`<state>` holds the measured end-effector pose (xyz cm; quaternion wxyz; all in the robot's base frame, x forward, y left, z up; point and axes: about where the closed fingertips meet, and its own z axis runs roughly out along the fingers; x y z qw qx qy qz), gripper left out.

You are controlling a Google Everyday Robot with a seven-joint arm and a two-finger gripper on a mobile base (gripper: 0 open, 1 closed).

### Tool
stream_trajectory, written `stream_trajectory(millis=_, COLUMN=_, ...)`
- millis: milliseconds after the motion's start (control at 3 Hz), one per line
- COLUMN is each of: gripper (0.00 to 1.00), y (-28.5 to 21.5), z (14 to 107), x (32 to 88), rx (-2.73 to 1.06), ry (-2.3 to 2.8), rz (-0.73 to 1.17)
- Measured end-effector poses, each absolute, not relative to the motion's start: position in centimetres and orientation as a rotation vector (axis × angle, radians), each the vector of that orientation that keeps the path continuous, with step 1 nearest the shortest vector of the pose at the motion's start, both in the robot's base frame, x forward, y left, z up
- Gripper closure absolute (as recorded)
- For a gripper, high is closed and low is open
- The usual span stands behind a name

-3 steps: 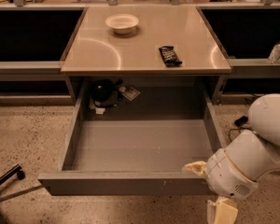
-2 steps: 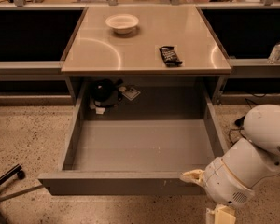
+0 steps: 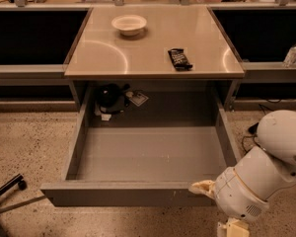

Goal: Close top drawer

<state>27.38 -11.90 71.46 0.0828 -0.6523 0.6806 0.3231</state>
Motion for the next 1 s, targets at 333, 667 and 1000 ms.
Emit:
stream_trajectory(millis=333, gripper=0.0, y=-12.03, z=69.0, x=27.23, rx=-1.954, ry=2.046, rz=1.027)
stream_trajectory(millis=667, gripper=0.0, y=-12.03, z=69.0, x=27.23, rx=-1.954, ry=2.046, rz=1.027)
stream_trajectory(millis=1000, gripper=0.0, y=-11.9, z=68.08, x=27.56, rx=-1.964, ry=2.047, rz=1.047)
